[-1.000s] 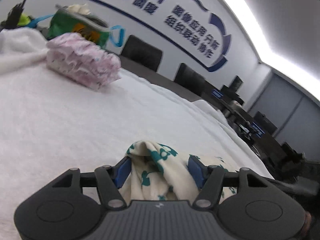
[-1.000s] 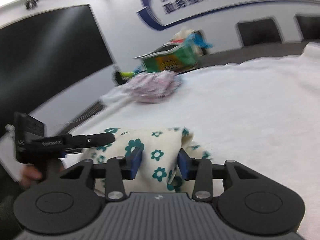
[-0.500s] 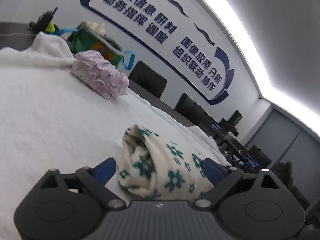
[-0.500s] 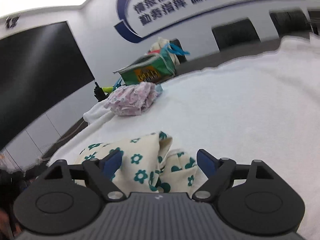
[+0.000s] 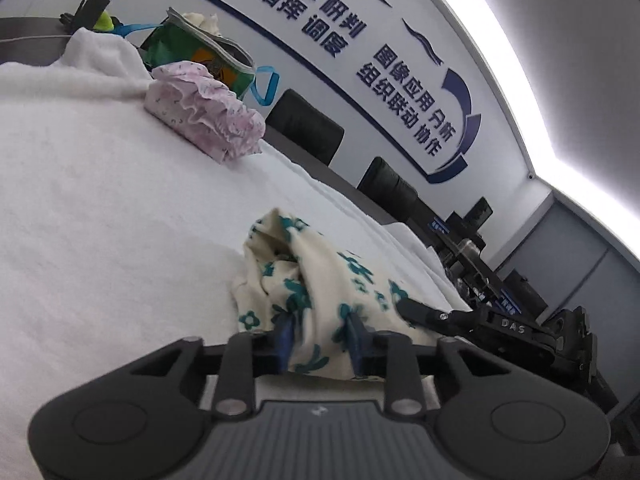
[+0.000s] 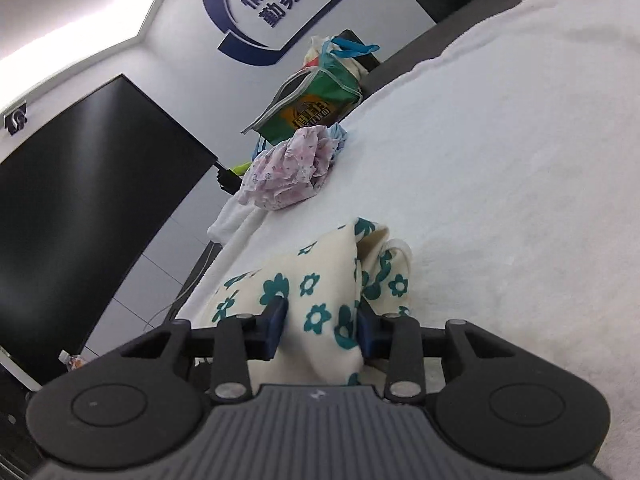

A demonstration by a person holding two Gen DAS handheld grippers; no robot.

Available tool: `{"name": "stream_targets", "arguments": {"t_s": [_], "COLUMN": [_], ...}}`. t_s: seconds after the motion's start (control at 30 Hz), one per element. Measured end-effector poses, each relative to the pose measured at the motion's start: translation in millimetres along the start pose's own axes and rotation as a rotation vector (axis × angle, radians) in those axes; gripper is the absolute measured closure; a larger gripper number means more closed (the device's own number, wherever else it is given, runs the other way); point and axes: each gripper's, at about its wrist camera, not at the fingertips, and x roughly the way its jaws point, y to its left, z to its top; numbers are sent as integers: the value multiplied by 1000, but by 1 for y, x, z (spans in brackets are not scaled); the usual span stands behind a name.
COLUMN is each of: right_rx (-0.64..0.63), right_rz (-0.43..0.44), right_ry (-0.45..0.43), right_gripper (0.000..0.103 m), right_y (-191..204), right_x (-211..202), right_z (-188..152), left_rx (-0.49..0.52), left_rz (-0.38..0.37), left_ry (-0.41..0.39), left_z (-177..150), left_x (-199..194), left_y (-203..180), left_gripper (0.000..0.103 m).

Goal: Fold clothes

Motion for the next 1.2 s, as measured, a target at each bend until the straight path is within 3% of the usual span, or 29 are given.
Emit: {"name": "stream_targets", "arguments": {"t_s": [0.03,0.07,0.1,0.13,0.2,0.33,0.53,0.7,0.77,0.83,0.9,1.07,1.2], "right_rx": [-18,-37,-55,-74,-111,-101,-63,-36,-28,-19,-18,-14,-31], "right_rz": [-8,-17,-25,-34,-51,-50,-69,-80,-75,-62,-54,-35,-40], "right_ry": [-12,-23,-35,-46,-69,-44,11,39,39,43,46,45,41], "right_gripper": [55,51,43,31,16,8,7,9,14,28,33,47,47], "right_y": [2,5,7,9,14,13,8,6,5,5,6,5,7], "right_x": [-4,-7,-11,-15,-22,-18,-1,10,11,13,14,13,13], "right_z": [1,1,2,3,4,2,-8,-14,-14,-14,-15,-14,-15], "left_rx": [2,0,-4,-10,-24,-58,-116,-105,-131,-163,-181,-129,-103], "left_rz": [14,24,27,29,27,24,24,28,1,-36,-65,-68,-57], "left_ry": [-22,-54,-90,-121,-95,22,142,165,184,209,217,187,172], "left_z": [4,8,13,18,30,43,37,36,38,40,40,37,35], "left_x": [-6,-13,-19,-24,-19,9,43,52,55,60,62,56,53], "left_y": [2,4,6,9,13,16,20,22,25,27,28,17,12], "left_gripper": [51,28,10,8,8,8,8,9,16,31,46,59,56]}}
